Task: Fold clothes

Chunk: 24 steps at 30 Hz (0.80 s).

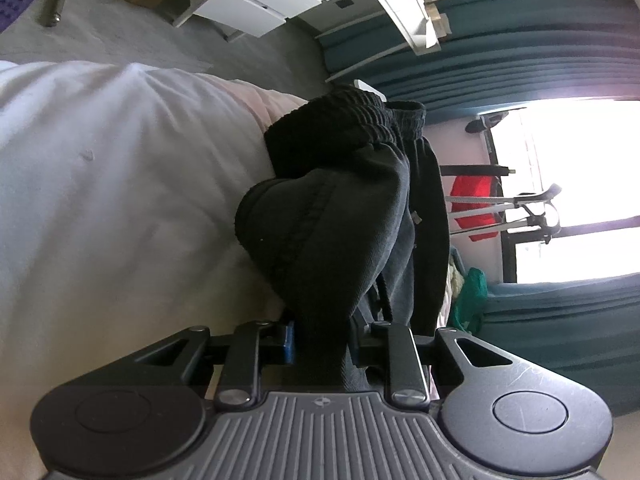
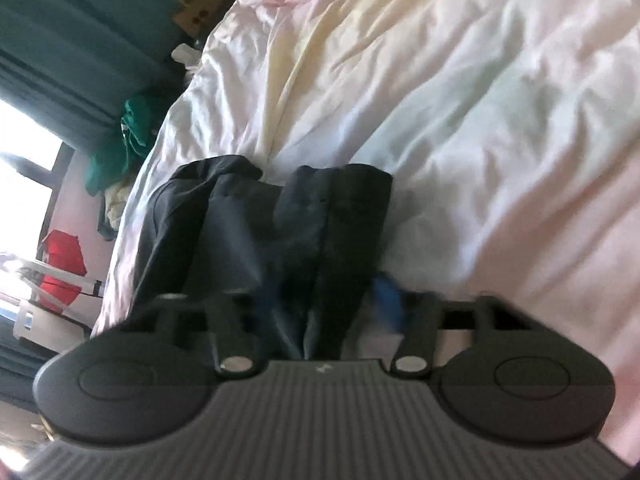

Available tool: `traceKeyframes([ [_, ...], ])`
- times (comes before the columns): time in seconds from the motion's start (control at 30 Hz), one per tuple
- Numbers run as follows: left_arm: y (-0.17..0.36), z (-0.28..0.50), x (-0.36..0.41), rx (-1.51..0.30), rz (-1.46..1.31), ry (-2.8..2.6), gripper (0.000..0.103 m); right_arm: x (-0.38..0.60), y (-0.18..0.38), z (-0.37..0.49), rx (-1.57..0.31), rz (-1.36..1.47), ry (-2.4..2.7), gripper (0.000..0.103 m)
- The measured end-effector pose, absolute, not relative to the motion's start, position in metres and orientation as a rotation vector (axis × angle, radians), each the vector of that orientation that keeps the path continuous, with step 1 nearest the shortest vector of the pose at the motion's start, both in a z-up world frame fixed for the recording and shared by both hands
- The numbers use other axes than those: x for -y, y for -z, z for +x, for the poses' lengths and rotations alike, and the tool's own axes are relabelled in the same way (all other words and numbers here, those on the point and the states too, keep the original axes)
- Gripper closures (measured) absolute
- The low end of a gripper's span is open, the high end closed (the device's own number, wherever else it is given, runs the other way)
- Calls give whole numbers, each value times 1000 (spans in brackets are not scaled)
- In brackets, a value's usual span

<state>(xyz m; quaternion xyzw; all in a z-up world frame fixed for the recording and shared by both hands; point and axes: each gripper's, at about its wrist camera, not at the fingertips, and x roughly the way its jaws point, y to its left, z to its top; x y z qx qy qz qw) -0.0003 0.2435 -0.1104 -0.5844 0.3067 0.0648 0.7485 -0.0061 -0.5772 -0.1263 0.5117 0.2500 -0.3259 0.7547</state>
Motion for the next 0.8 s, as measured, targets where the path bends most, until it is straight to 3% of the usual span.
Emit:
traceKeyframes([
  [0.1,106,-1,-242,-633,-1255,-120,84,572,112,4,-509,1026,711,97],
  [0.33,88,-14,-244,-380,-1316,93,92,523,28,-31,-31,729,560,97],
  [0.4,86,-18,-246,-359,-1309,78,92,526,35,-30,-86,757,631,97],
  [0.53,91,-14,-241,-439,-1294,14,94,548,75,-28,-368,932,758,97],
  [0.8,81,-16,-233,-492,-1168,-62,95,547,79,-43,-378,998,719,97],
])
